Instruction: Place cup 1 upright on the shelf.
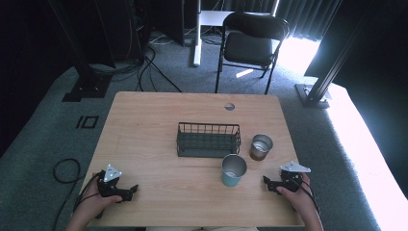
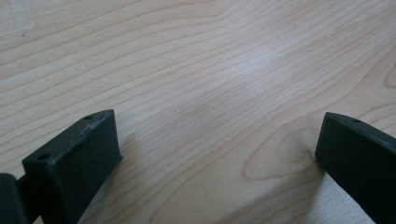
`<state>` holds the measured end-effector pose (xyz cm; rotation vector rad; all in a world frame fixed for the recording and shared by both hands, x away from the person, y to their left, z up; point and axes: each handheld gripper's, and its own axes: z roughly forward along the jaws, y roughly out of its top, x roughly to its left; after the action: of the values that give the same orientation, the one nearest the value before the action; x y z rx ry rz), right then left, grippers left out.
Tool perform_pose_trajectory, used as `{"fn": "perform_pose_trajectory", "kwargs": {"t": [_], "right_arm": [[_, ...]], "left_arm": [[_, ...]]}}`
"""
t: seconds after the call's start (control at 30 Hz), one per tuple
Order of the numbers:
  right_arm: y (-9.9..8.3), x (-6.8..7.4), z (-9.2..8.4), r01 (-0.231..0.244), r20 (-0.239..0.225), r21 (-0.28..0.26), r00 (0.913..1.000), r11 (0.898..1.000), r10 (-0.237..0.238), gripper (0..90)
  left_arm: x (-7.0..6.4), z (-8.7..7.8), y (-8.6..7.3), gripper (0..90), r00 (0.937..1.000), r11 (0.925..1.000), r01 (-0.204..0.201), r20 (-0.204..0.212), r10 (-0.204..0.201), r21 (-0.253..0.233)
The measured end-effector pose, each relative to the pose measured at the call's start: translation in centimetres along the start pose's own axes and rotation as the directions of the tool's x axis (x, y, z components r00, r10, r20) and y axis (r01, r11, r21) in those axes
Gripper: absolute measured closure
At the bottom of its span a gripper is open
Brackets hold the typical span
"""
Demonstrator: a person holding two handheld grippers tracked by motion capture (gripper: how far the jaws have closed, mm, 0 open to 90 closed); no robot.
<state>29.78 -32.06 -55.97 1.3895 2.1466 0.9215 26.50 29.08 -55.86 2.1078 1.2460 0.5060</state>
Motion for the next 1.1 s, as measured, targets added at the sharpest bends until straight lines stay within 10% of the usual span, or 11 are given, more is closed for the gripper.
{"fn": "perform_pose_trajectory", "kwargs": {"t": [0.53, 1.1], "right_arm": [[0.0, 0.0, 0.0, 0.0, 0.0, 0.0, 1.0, 1.0, 0.0, 10.2], [0.0, 0.0, 0.0, 0.0, 0.0, 0.0, 1.0, 1.0, 0.0, 10.2]], "left_arm": [[0.1, -0.3, -0.2, 0.6, 0.995, 0.9972, -0.075, 0.066, 0.075, -0.001], [-2.6, 0.2, 3.2, 0.6, 0.9693, 0.9792, -0.181, 0.152, 0.193, -0.091]]}}
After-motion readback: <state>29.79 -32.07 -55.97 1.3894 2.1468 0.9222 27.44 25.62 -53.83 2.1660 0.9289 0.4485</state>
